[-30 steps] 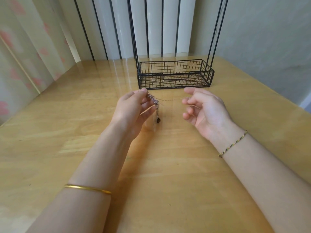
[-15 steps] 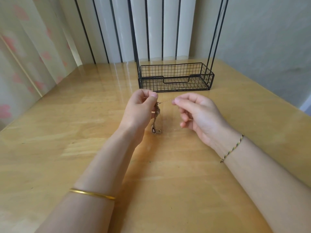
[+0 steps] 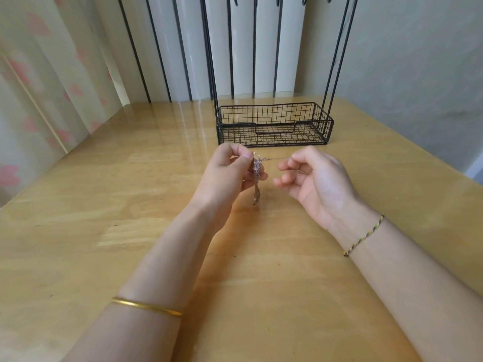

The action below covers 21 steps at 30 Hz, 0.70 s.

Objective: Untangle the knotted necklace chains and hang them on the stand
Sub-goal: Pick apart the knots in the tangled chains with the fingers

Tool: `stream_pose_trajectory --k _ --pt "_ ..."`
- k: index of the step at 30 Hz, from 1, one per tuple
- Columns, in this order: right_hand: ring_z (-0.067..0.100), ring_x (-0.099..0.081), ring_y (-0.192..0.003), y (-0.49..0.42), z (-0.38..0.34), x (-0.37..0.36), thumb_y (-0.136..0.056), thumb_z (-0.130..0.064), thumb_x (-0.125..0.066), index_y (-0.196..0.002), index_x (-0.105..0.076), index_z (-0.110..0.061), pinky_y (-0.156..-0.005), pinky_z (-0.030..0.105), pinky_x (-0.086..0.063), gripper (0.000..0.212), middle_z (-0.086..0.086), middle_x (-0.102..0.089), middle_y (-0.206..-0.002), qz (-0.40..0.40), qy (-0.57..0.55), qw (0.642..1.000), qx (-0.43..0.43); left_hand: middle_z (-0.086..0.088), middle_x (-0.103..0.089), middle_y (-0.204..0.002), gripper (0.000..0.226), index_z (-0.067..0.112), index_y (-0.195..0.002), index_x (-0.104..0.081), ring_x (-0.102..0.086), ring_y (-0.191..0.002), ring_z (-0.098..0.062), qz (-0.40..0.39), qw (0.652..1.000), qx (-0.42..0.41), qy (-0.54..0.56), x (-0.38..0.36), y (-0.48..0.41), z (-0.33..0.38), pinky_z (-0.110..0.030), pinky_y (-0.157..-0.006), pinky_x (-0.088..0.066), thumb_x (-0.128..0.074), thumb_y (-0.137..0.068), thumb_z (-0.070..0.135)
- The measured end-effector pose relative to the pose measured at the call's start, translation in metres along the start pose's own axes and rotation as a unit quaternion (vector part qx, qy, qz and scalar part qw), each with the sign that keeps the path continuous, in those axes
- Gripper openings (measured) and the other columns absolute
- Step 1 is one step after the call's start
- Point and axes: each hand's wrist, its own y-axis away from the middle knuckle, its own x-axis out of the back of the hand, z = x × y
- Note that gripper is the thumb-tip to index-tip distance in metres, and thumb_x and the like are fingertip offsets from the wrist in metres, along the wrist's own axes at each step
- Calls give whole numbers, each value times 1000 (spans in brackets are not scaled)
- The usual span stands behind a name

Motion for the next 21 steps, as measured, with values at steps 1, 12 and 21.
stream_pose_trajectory --k 1,12,21 --pt "12 -39 -41 0 0 0 -85 0 -46 -67 -48 -6 -44 24 -43 20 10 -51 -66 -7 -1 1000 -9 1 -57 -68 15 16 -85 -46 -62 -65 -14 0 1000 -6 -2 0 0 0 -28 -74 -46 -43 -97 8" --pt "-11 -51 -46 11 -7 1 -82 -14 -68 -87 -72 -8 -43 2 -34 9 -17 -62 -60 -84 261 959 70 6 -56 -57 8 16 -87 -52 -39 -48 -9 -1 994 -64 -86 4 3 3 -19 -45 -32 -52 -95 15" --pt "4 -42 -49 2 3 3 -87 -20 -64 -79 -66 -18 -50 22 -40 8 -8 -51 -63 -14 269 959 85 -3 -58 -64 7 10 -87 -55 -38 -45 -8 -44 997 -3 -60 5 2 0 -19 -43 -30 -56 -93 11"
